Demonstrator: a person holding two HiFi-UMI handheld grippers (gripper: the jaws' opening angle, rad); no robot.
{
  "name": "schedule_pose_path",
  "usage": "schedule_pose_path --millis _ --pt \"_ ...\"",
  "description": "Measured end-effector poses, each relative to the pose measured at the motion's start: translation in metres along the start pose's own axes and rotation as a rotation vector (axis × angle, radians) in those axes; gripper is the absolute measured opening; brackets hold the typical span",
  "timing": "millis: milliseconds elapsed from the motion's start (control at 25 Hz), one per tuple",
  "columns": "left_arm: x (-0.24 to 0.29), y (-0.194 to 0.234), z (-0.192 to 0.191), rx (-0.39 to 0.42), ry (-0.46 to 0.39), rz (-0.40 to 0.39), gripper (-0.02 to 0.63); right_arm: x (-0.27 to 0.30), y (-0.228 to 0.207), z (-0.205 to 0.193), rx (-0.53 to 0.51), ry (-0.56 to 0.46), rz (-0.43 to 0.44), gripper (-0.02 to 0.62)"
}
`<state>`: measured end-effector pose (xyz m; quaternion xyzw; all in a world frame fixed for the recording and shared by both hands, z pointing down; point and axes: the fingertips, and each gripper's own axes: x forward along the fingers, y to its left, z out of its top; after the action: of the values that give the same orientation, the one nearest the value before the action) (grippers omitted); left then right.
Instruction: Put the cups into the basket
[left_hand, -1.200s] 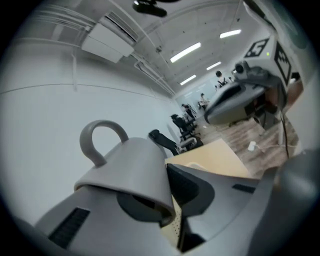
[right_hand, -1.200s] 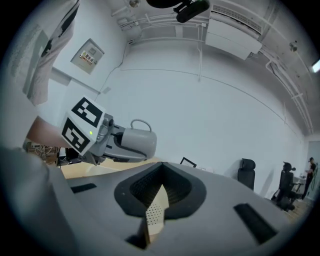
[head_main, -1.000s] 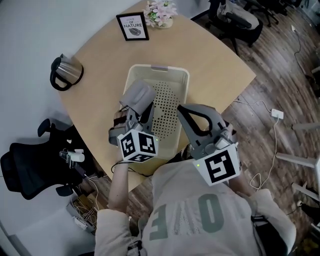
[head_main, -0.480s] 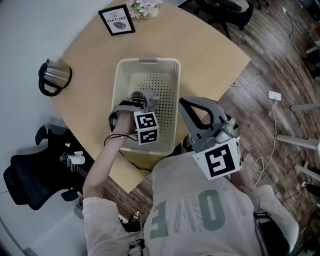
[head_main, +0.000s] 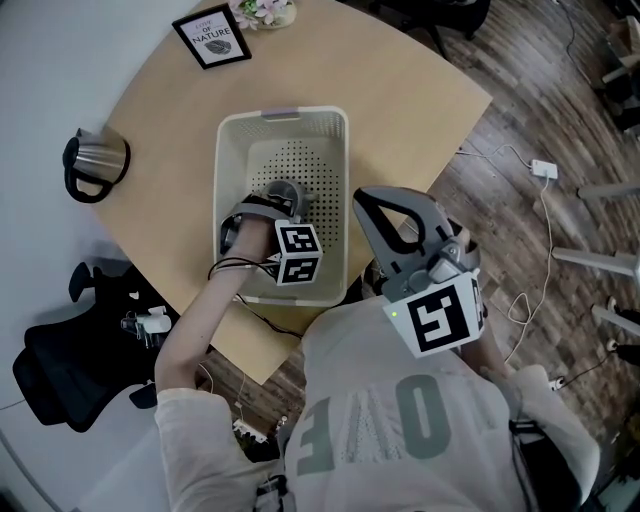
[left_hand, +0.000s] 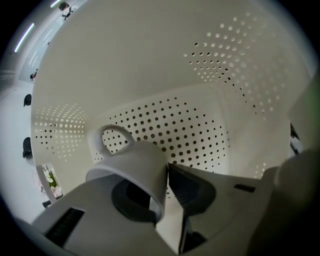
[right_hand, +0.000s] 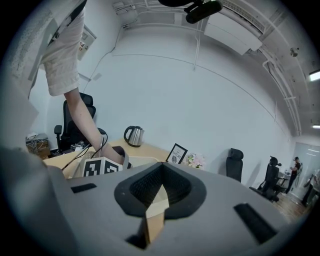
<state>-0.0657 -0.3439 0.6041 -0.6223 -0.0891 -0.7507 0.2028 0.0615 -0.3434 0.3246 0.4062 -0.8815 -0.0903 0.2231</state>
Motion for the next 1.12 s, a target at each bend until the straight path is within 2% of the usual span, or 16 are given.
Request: schedule_pose_path --millis 160,360,520,640,720,760,800,880,920,1000,1040,1080,1120 --pt "-0.012 0.002 0.008 -0.024 -0.029 0.01 0.126 0.0 0.002 0.002 -0.008 -0.007 -0.001 -0.002" --pt "-0.045 0.005 0.006 -0.097 -0.071 0.066 0.126 -0.003 0.002 0.007 -0.027 -0.019 0.004 -0.002" --pt "-0.096 0.011 -0.006 -0.188 -0.081 0.183 0.126 -0.003 0.006 0.014 -0.044 -0.038 0.028 -0.002" --pt "-0.145 0.026 -0.015 -0.298 -0.133 0.347 0.125 0.001 0.011 0.022 -0.065 -0.057 0.05 -0.002" --pt "-0.19 0.041 -0.018 -0.432 -0.247 0.52 0.121 0.004 0.014 0.028 -0.078 -0.074 0.063 -0.002" --pt "-0.217 0.049 -0.021 -0.521 -0.328 0.63 0.095 0.006 0.014 0.032 -0.085 -0.083 0.068 -0.002" --pt "-0.246 0.056 -0.025 -0.624 -0.425 0.753 0.05 0.007 0.015 0.035 -0.09 -0.092 0.073 -0.002" --pt "-0.3 0.061 -0.04 -0.871 -0.664 0.997 0.032 0.01 0.015 0.042 -0.082 -0.118 0.082 -0.002" --pt "-0.321 0.058 -0.049 -1.005 -0.803 1.088 0.011 0.011 0.016 0.047 -0.057 -0.144 0.082 -0.002" --pt "-0.342 0.042 -0.064 -1.282 -1.098 1.178 0.011 0.012 0.014 0.061 0.056 -0.226 0.057 -0.002" --pt "-0.345 0.033 -0.07 -1.397 -1.218 1.21 0.011 0.012 0.013 0.067 0.112 -0.261 0.044 -0.002" --pt "-0.344 0.025 -0.075 -1.476 -1.286 1.248 0.011 0.013 0.013 0.072 0.149 -0.281 0.041 -0.002" --pt "-0.34 0.019 -0.078 -1.525 -1.297 1.286 0.011 0.014 0.013 0.074 0.171 -0.292 0.046 -0.002"
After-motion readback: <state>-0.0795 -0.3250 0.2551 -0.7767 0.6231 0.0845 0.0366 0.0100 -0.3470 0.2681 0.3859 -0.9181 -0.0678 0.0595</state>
